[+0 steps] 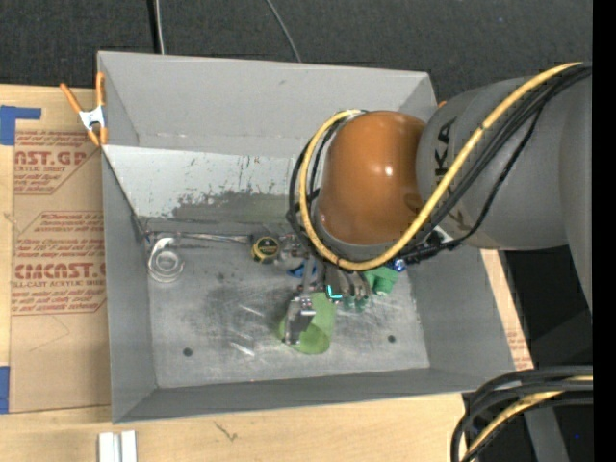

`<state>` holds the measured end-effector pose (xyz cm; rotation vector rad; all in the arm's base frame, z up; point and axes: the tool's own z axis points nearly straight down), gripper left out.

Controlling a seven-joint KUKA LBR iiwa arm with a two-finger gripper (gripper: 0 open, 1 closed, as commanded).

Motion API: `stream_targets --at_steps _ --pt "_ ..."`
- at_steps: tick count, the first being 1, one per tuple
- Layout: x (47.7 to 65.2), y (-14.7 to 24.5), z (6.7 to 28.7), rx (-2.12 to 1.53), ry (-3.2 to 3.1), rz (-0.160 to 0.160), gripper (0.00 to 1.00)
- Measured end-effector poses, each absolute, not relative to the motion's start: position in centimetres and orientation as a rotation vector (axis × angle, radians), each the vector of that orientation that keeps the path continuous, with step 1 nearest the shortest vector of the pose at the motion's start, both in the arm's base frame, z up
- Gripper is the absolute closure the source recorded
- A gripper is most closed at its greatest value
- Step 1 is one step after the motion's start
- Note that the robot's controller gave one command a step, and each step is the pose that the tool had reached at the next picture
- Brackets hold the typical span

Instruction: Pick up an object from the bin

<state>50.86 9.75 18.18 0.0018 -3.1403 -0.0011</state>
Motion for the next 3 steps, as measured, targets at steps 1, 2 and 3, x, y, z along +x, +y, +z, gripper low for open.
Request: stream_targets --at_steps 1,2,3 --pt "49.7 14.3 7.4 0.124 -3.147 -0.004 0.0" --pt "52.0 4.6 14.8 0.5 -3.107 0.004 0.0" --pt "51.1 0.6 9.7 0.772 -3.041 0.0 0.0"
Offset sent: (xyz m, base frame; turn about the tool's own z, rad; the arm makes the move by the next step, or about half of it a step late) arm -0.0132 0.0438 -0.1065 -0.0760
